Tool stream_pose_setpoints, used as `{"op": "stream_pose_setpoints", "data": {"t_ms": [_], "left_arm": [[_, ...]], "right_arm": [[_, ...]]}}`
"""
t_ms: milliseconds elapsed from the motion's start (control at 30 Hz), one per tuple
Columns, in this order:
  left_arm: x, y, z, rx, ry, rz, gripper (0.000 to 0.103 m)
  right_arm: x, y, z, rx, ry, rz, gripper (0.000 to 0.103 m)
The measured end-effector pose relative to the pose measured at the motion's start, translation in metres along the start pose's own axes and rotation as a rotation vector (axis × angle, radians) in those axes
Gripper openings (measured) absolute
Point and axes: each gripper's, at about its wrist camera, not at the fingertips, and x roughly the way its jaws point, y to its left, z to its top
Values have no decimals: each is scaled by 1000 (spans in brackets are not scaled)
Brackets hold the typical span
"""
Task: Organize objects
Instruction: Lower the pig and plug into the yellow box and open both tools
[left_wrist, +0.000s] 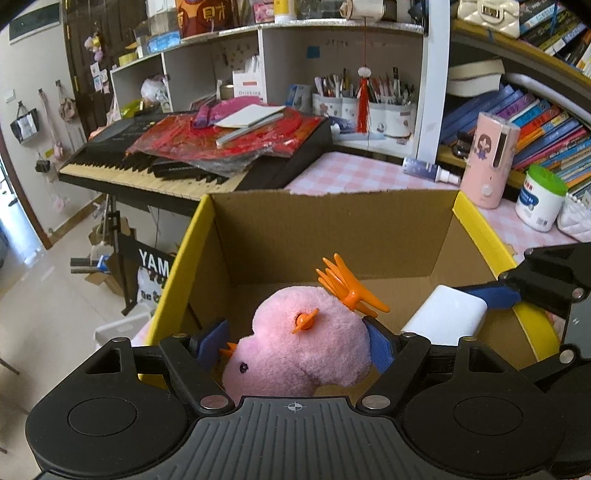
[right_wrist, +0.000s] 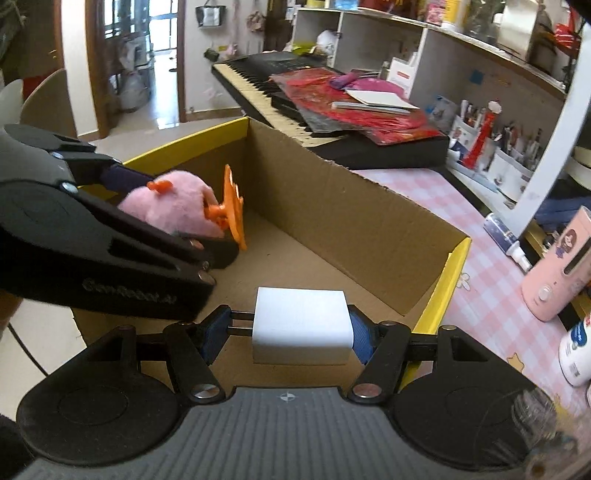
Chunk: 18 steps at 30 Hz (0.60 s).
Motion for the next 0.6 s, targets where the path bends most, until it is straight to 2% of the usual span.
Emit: {"op": "stream_pose_setpoints", "data": {"t_ms": [367, 533, 600], "left_arm": [[3, -2, -2, -18, 0, 13, 77], [1, 1, -3, -30, -10, 18, 80], [-1, 2, -3, -38, -20, 20, 85]], "right_arm": [[6, -7, 4, -45, 4, 52, 64], [5, -6, 4, -49, 5, 55, 63], [4, -5, 3, -42, -3, 45, 64]]}}
